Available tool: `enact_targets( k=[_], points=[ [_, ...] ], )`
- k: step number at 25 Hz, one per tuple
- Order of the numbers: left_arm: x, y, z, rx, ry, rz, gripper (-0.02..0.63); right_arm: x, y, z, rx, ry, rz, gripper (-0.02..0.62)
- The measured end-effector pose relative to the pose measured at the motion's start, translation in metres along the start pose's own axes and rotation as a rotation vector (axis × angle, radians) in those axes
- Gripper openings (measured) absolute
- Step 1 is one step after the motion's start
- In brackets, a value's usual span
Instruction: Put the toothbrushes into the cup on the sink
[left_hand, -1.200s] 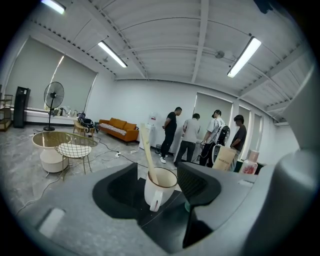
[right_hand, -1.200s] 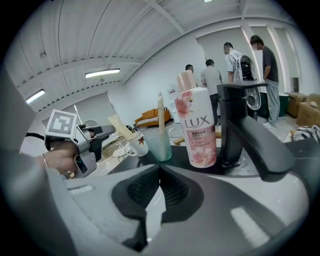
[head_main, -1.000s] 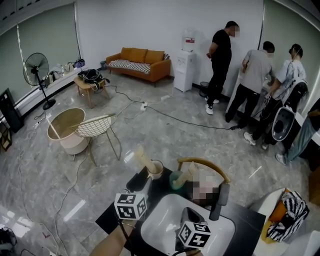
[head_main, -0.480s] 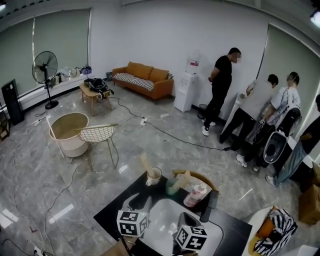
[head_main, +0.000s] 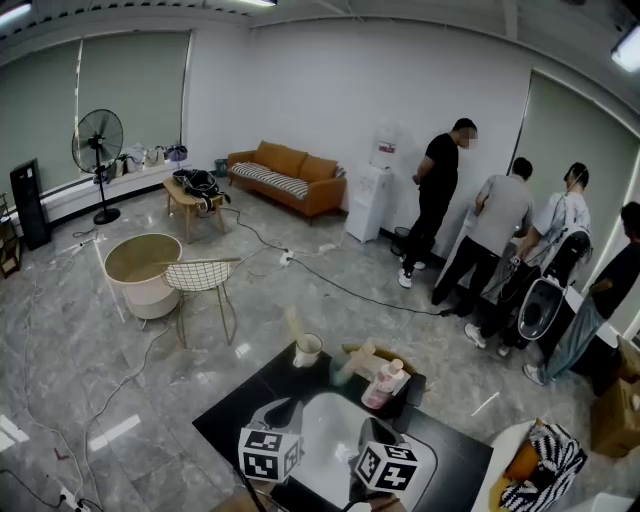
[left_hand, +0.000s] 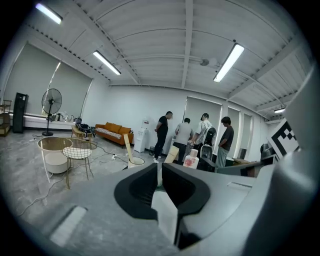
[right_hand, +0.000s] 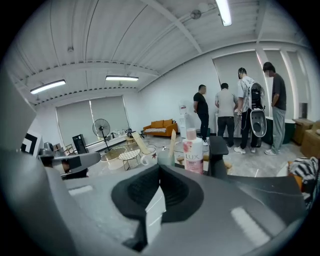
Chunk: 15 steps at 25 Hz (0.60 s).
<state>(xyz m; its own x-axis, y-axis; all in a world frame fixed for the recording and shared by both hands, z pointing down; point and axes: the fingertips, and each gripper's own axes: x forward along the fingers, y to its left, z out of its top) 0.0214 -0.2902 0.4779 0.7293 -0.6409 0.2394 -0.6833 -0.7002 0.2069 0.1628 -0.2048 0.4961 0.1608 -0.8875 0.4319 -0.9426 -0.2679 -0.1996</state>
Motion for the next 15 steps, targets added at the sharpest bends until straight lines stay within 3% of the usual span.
enact_targets(
  k=[4,15],
  points=[
    [-0.018,-0.001,-0.003,0.006,0.02,0.031,0.009,-0.011,0.005,0.004,-0.005,-0.023,0.002,0.003],
    [-0.037,-0.01,0.002,-0.004,0.013,0.029,0.008,-0.025,0.011,0.007,-0.001,-0.046,0.028,0.003]
  ],
)
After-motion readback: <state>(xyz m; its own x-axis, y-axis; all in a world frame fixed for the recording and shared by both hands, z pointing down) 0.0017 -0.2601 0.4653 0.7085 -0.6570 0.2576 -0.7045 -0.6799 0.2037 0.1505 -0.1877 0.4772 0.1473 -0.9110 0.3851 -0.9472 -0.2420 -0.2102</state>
